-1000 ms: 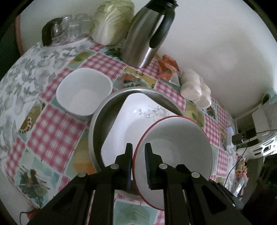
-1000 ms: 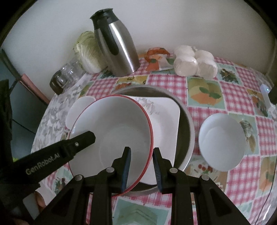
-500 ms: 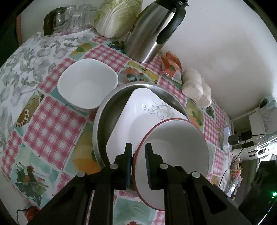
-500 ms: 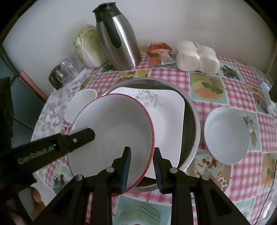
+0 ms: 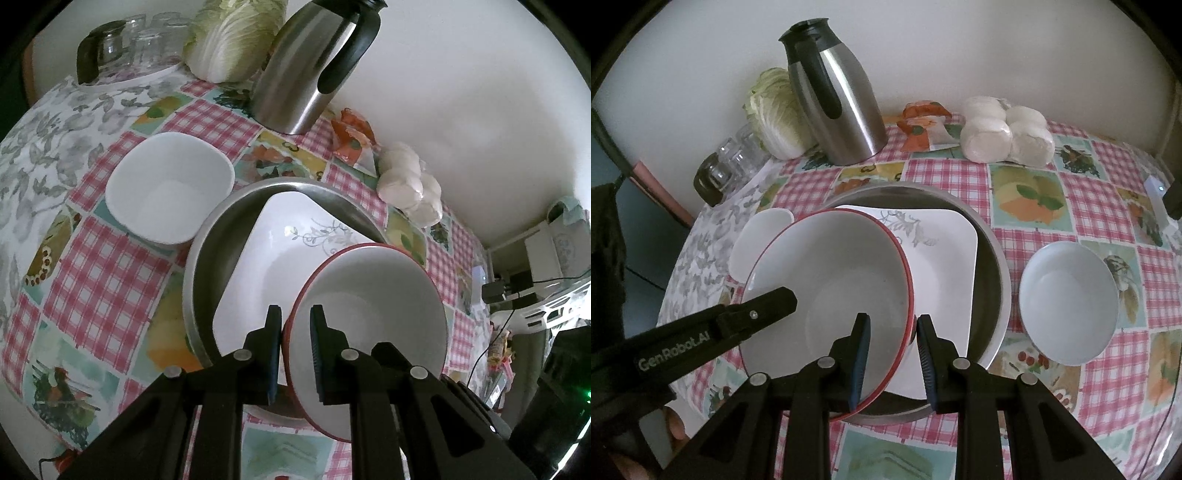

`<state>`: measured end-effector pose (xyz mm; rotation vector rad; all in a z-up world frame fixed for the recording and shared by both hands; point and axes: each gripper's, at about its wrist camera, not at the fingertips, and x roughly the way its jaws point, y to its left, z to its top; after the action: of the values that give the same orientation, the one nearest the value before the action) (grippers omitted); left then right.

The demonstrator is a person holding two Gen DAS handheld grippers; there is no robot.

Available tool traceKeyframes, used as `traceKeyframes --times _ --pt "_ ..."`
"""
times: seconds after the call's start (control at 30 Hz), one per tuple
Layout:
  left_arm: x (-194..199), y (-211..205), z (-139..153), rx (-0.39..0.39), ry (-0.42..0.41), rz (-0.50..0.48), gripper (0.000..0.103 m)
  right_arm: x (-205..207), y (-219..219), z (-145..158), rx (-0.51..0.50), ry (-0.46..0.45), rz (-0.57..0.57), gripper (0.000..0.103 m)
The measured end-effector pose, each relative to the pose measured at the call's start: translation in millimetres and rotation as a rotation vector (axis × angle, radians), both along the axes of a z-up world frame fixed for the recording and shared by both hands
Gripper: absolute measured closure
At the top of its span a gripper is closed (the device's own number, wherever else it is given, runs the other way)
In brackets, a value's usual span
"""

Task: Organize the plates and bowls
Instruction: 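Lift and carry the red-rimmed bowl with both grippers over the steel basin, then lower the red-rimmed bowl onto the square plate in the basin with both grippers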

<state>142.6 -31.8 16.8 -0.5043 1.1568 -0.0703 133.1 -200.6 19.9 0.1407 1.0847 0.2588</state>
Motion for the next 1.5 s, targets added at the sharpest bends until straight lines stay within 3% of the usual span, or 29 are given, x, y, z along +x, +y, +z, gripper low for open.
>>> traceKeyframes --times 0.77,1.5 --pt "28.8 3.2 -21.0 -0.043 0.033 -0.001 0.085 29.9 1.9 -22.4 -0.01 0.037 -0.008 0.075" --pt "33.1 -2.5 -32.8 -0.026 0.047 -0.018 0.083 33.8 2.6 -31.6 -0.015 0.052 -0.018 0.074"
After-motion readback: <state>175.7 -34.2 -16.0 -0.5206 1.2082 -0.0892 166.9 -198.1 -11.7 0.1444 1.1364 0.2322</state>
